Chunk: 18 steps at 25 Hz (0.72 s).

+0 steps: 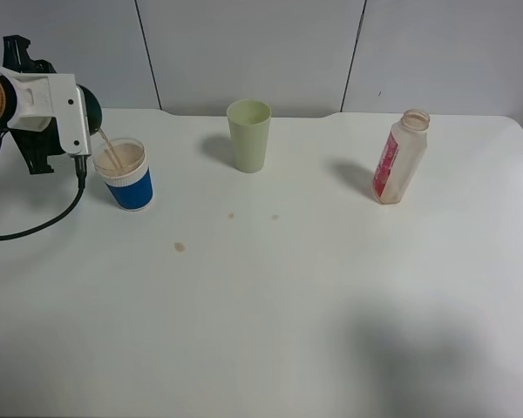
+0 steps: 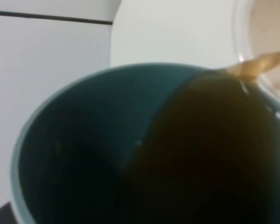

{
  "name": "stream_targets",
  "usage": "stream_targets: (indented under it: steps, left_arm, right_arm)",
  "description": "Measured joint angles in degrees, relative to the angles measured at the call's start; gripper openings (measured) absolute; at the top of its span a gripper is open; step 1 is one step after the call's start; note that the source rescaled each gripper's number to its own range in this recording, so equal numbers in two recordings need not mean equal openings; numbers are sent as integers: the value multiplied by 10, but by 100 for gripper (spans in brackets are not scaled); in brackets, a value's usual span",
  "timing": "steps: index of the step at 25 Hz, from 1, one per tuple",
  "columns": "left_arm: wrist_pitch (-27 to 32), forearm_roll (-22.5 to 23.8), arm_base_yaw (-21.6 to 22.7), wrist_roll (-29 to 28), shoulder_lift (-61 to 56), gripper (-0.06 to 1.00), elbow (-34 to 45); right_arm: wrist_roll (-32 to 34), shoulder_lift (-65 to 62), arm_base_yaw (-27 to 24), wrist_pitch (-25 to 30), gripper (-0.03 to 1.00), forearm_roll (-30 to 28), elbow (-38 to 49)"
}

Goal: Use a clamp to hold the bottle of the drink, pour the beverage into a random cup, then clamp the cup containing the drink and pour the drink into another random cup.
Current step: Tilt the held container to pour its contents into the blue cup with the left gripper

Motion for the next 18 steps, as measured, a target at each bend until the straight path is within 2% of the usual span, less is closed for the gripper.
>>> stream_targets:
  steps: [5,18]
  left_arm:
    - [14,2,-15,7,0,1,0]
    - [29,29,-15,9,0,1,0]
  right_arm:
    - [0,0,0,0,98,0,0]
    - [0,0,0,0,98,0,0]
